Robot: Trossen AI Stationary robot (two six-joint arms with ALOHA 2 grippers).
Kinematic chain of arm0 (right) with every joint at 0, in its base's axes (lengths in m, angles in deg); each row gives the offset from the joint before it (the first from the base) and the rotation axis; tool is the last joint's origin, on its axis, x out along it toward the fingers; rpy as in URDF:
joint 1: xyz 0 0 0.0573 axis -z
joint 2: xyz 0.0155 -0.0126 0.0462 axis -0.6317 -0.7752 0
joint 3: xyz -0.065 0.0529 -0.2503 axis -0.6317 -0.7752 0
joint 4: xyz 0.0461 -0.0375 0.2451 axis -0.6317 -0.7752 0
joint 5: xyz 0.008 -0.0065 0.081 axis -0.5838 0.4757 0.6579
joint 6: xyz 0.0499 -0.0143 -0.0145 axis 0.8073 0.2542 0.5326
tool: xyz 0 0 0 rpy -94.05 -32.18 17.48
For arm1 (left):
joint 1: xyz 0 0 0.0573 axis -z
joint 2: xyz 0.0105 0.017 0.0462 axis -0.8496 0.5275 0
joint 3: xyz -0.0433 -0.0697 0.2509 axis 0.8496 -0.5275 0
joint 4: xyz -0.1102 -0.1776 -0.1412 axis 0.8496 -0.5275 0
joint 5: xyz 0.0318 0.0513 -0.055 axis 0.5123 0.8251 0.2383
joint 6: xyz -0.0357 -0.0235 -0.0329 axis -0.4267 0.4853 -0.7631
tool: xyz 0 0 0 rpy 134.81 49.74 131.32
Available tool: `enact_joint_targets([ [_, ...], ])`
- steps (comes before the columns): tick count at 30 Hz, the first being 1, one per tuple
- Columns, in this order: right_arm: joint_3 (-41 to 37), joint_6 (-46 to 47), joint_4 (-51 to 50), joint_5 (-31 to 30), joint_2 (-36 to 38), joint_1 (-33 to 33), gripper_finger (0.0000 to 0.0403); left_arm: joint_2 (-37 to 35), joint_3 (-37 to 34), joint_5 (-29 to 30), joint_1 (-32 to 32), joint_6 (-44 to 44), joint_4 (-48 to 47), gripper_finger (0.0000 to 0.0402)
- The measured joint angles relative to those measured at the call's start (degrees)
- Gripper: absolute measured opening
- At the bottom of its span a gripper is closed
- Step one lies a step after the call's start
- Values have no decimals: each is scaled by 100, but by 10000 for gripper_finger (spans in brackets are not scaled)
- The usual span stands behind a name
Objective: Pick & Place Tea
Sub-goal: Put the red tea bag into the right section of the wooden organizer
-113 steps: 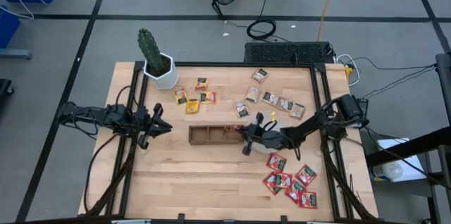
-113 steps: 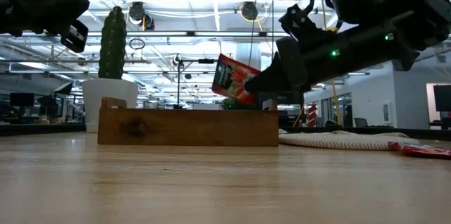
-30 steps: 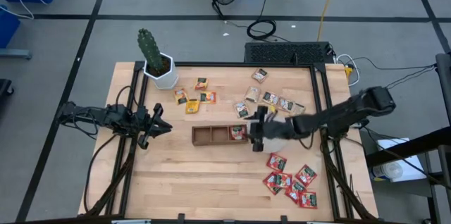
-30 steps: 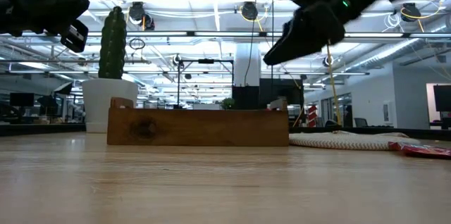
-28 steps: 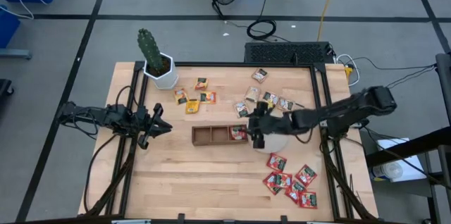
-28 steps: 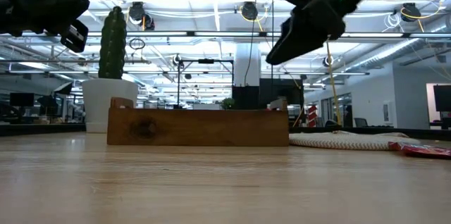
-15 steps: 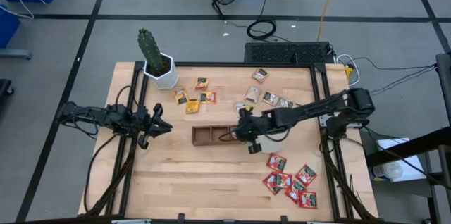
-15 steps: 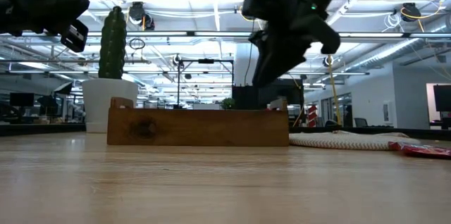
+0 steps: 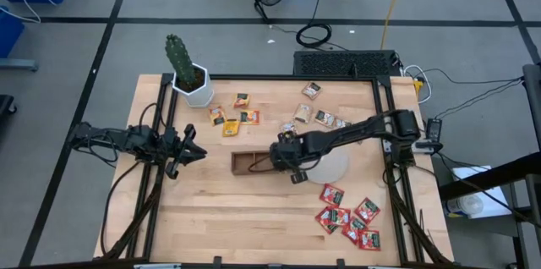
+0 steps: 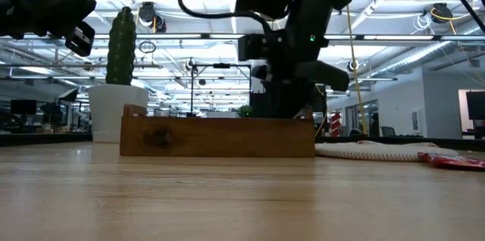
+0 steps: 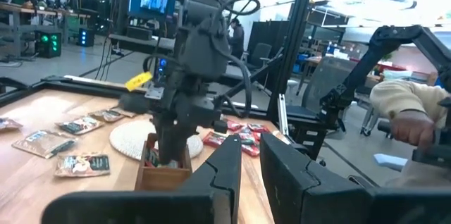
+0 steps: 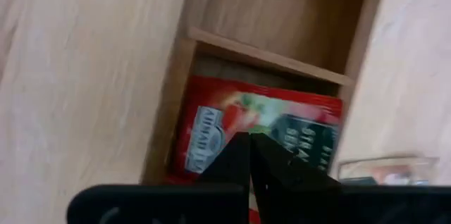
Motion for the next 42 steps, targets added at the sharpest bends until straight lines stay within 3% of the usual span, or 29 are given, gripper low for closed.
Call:
enact_joint_targets([
  [8, 2, 221, -106, 156, -20, -20, 0, 1, 0, 0, 0, 0, -4, 58],
  [18, 230, 504, -580, 787, -11, -59, 0, 1, 0, 0, 0, 0, -1, 58],
  [30, 257, 488, -482, 693, -467, -31, 0, 1, 0, 0, 0, 0, -3, 58],
  [32, 231, 487, -422, 452, -472, -51, 0, -1, 0, 0, 0, 0, 1, 58],
  [38, 199, 485, -308, -1012, -421, -253, 0, 1, 0, 0, 0, 0, -4, 58],
  [42, 186, 484, -345, -1461, -421, -379, 0, 1, 0, 0, 0, 0, -4, 58],
])
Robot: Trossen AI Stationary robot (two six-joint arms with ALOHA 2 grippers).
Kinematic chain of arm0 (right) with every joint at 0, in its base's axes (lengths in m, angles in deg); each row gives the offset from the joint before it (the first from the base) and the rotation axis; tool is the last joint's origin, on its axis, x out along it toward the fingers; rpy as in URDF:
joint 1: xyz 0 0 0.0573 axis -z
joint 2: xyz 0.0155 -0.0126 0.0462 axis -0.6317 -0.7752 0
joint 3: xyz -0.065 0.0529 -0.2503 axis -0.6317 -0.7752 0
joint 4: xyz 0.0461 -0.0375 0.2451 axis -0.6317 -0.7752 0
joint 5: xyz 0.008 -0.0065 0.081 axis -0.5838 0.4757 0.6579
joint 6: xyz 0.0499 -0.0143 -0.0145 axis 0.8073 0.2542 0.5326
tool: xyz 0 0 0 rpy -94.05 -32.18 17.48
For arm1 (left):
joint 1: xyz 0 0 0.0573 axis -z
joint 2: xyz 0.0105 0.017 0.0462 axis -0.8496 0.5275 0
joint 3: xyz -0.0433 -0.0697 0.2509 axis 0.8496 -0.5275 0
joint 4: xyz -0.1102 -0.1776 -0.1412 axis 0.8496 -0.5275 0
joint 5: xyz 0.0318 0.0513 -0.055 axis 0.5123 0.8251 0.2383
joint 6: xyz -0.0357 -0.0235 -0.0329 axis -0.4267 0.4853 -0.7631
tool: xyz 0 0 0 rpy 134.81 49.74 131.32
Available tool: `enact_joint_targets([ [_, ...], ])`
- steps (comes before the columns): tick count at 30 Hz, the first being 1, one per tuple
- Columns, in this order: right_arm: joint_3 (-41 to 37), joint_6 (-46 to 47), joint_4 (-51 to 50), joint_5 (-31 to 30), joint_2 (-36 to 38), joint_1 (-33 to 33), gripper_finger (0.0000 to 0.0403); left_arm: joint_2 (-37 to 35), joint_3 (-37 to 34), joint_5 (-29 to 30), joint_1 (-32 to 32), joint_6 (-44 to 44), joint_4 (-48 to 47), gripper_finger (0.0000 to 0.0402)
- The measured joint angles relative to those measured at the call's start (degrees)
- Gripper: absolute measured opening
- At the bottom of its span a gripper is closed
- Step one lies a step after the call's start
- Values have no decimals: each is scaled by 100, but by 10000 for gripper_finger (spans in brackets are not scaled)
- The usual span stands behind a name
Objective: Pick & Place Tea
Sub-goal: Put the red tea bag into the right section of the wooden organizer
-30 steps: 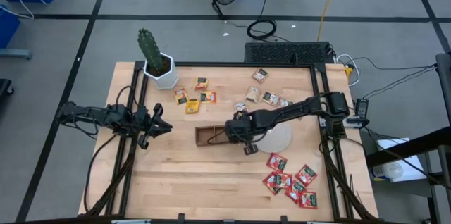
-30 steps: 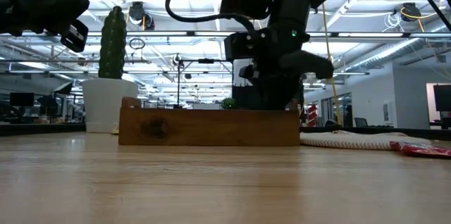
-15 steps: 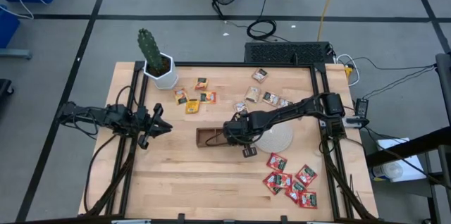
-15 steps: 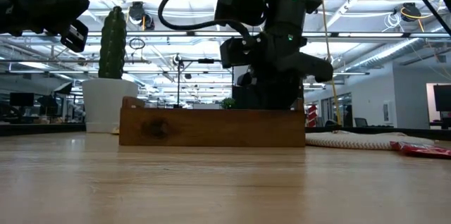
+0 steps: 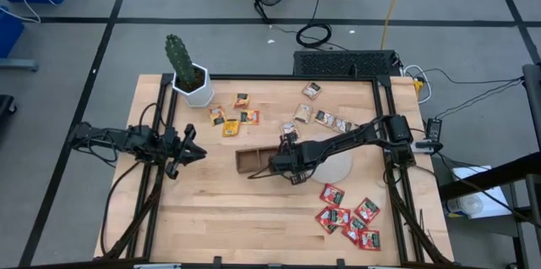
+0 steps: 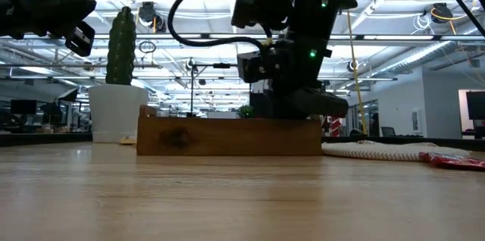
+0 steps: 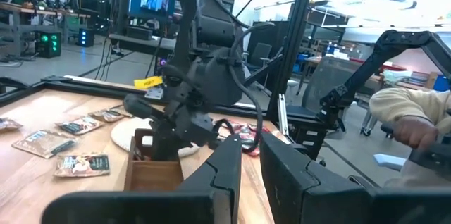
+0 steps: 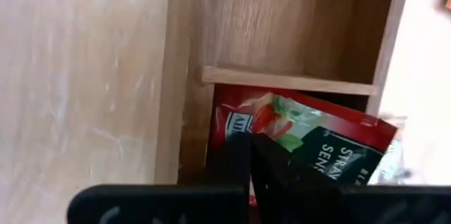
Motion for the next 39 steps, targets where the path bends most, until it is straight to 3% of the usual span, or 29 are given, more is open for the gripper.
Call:
enact_joint_targets([
  [18, 2, -350, 320, -2352, 15, -205, 0, -2, 0, 0, 0, 0, 3, 58],
  [21, 3, -301, 368, -1781, 56, -218, 0, -2, 0, 0, 0, 0, 3, 58],
  [24, 11, -113, 358, -478, 113, -212, 0, -2, 0, 0, 0, 0, 3, 58],
  [27, 11, 32, 334, 459, 129, -125, 0, 0, 0, 0, 0, 0, 1, 58],
  [39, 9, 193, -330, 1419, 129, 363, 0, 0, 0, 0, 0, 0, 1, 58],
])
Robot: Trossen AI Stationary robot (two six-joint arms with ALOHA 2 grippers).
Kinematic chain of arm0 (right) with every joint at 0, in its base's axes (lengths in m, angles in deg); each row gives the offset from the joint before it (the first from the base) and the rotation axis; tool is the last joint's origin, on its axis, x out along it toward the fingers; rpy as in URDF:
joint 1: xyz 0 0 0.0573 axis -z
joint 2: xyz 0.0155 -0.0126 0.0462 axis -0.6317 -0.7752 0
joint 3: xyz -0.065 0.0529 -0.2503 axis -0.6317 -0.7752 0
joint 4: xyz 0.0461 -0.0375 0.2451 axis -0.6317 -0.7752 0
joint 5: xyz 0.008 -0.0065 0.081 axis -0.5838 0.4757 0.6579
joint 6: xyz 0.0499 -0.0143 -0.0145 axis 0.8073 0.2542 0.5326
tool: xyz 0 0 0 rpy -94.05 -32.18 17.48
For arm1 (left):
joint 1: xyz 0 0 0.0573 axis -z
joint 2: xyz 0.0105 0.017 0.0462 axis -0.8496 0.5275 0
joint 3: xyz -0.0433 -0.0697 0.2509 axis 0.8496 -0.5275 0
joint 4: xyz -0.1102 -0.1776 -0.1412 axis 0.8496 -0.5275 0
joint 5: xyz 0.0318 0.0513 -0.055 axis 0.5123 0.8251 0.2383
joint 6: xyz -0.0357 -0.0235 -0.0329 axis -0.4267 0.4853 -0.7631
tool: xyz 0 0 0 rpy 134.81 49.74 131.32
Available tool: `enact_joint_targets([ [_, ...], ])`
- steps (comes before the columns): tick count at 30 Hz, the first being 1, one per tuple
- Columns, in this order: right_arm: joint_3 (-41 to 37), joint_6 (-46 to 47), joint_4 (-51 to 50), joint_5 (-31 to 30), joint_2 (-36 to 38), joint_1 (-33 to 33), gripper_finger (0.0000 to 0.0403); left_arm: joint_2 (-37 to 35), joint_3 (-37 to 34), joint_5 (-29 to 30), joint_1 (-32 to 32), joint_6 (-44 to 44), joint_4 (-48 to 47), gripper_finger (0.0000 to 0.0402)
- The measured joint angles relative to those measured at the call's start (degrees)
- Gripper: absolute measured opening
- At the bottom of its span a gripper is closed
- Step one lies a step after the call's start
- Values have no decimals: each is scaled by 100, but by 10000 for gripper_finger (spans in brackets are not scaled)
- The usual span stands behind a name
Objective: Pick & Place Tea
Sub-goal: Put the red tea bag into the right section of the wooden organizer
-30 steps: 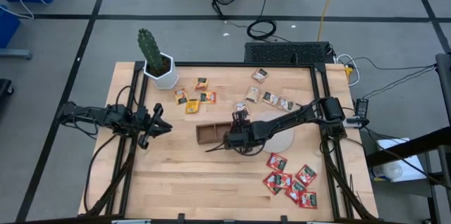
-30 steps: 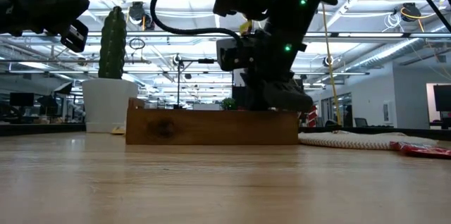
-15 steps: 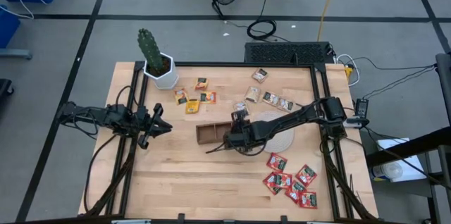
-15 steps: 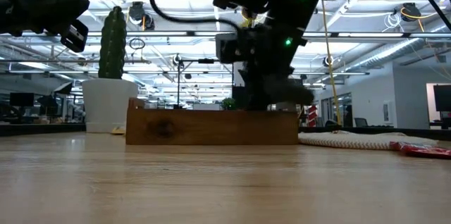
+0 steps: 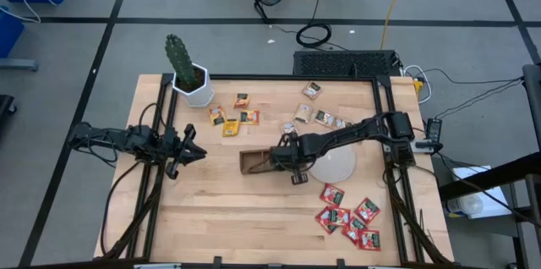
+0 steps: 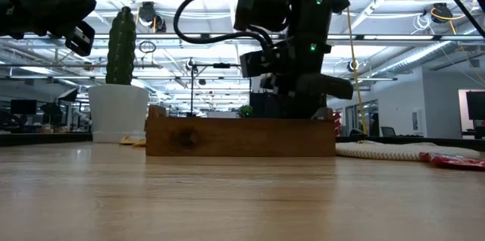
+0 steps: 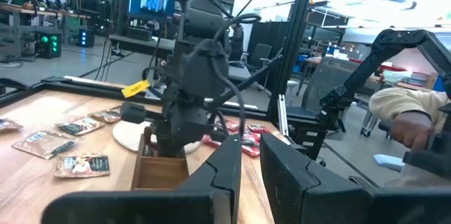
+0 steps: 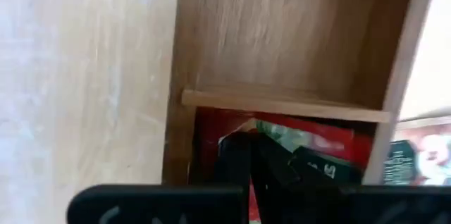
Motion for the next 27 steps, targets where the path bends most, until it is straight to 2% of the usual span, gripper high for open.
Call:
enact_joint_targets([
  [4, -47, 16, 37, 167, -94, 88, 0, 1, 0, 0, 0, 0, 2, 58],
  [9, -94, 3, 29, 36, -329, 97, 0, 0, 0, 0, 0, 0, 7, 58],
  [11, -94, 4, 105, -405, -360, 32, 0, 1, 0, 0, 0, 0, 0, 58],
  [15, -102, -46, 342, -1767, -350, -199, 0, 1, 0, 0, 0, 0, -2, 58],
  [18, -125, -174, 401, -2415, -364, -374, 0, -1, 0, 0, 0, 0, 1, 58],
  [27, -133, -420, 782, -3472, -385, -654, 0, -1, 0, 0, 0, 0, 0, 58],
])
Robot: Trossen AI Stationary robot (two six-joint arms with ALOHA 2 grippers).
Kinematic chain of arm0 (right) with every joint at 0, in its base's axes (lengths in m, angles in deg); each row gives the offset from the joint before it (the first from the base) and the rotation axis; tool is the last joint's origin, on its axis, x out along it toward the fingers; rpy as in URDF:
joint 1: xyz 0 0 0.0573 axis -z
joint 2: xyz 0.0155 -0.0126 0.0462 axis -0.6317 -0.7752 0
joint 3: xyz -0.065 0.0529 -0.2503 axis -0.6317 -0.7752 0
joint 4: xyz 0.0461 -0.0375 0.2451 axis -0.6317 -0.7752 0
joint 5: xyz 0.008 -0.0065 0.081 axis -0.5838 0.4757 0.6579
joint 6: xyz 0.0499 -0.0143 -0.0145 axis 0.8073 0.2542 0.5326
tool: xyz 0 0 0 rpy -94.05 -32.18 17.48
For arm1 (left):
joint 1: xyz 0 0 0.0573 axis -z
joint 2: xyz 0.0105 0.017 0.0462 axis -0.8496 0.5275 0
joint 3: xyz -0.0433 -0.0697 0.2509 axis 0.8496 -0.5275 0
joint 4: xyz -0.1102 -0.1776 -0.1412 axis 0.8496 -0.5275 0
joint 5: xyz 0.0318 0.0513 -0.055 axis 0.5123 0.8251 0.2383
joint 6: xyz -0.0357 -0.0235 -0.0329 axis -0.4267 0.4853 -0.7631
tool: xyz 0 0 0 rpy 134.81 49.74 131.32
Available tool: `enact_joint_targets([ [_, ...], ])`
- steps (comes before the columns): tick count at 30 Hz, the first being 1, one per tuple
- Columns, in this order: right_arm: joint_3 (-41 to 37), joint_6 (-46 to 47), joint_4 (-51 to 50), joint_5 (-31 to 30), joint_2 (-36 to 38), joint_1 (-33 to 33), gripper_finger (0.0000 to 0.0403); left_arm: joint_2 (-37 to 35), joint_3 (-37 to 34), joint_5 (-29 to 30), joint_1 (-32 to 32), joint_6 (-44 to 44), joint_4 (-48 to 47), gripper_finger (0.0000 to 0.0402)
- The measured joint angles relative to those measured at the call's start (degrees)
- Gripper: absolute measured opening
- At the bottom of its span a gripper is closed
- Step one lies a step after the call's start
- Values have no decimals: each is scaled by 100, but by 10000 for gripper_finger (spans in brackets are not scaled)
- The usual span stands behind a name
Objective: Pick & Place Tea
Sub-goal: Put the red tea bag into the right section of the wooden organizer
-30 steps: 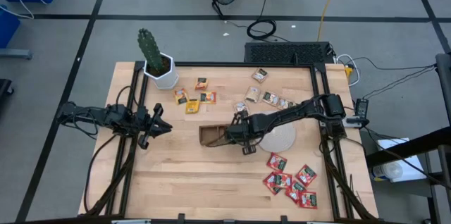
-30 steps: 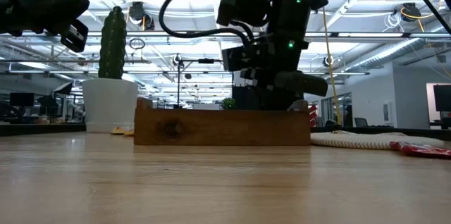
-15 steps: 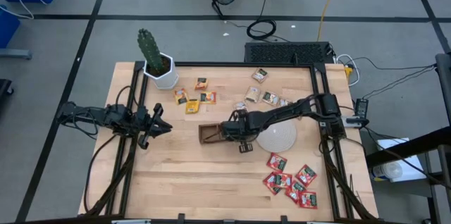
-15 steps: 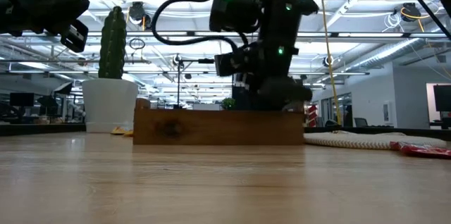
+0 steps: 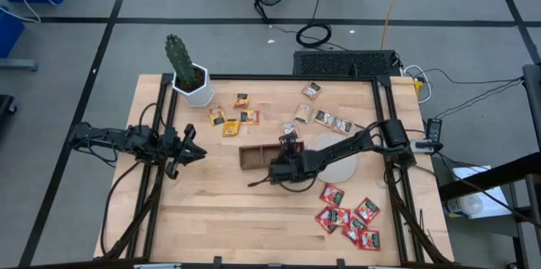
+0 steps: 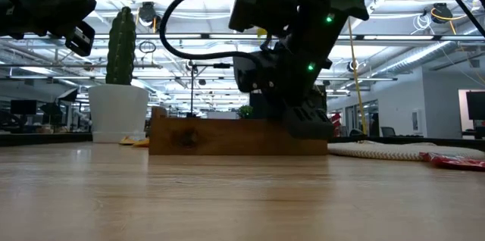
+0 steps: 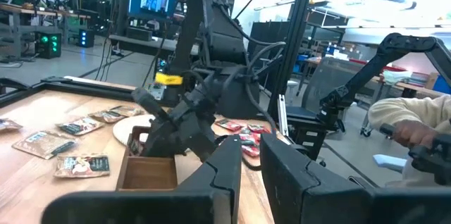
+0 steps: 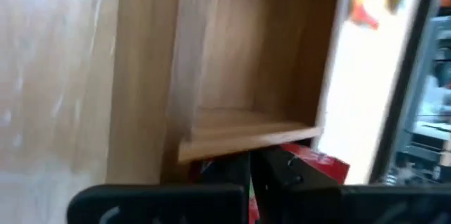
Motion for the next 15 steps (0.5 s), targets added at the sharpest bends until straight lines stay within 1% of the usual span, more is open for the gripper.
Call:
enact_joint_targets([
  [10, 3, -247, 55, -1187, 13, -27, 0, 0, 0, 0, 0, 0, 2, 58],
  [15, 6, -354, 81, -1456, 14, -30, 0, 0, 0, 0, 0, 0, 2, 58],
])
